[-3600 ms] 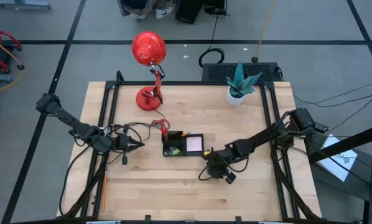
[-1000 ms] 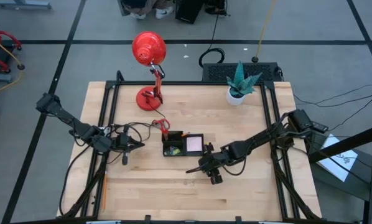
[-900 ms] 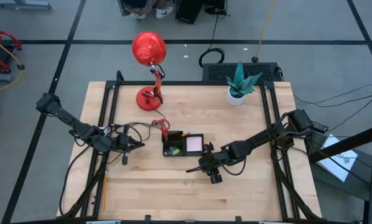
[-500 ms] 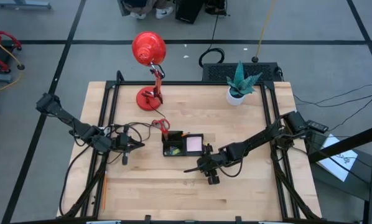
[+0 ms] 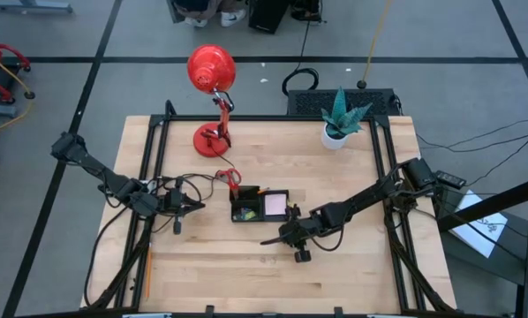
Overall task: Pick and place office supplies into organizer
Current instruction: Put the blue binder clip into the black desk organizer
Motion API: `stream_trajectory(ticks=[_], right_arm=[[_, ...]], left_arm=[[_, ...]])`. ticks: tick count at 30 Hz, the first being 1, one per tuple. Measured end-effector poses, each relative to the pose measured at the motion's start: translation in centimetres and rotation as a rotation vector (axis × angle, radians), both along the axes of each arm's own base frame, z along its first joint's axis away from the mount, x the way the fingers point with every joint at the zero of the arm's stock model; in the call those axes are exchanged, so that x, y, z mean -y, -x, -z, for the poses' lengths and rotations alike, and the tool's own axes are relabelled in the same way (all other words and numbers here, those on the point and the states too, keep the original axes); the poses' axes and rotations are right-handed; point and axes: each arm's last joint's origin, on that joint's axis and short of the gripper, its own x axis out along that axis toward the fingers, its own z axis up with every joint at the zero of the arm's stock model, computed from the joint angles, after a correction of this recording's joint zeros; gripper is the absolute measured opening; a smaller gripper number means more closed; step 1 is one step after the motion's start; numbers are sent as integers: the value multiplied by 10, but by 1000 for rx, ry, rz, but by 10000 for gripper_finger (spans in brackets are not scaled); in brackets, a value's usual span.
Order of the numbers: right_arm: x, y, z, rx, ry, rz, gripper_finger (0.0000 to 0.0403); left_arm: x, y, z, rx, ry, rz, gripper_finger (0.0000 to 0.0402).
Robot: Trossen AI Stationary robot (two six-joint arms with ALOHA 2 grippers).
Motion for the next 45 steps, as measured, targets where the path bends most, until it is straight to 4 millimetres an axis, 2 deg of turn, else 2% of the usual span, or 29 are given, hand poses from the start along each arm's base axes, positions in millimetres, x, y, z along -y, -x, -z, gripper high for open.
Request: stream_trajectory(ticks=[3,11,21,24,28,31,38,45], right_arm=[[0,0,-1,2,-11,0,9],[-1,-11,-12,18,-43,-37,11],[-6,-47,-65,168,54,-126,8],[2,-56,-75,229,66,-119,8],[14,-67,-80,315,73,-100,7],[23,-75,-78,360,71,-76,7],[44,-91,-43,332,128,16,7],[63,-96,-42,361,164,96,8]], left_arm=[[0,0,0,0,6,-2,19],[0,0,0,2,9,-3,19],[0,0,0,3,23,-7,19],[0,0,0,4,23,-8,19],[0,0,0,4,23,-8,19],[0,0,0,5,24,-8,19],[0,-1,-2,20,26,-9,19],[0,-1,-2,16,24,-8,19]])
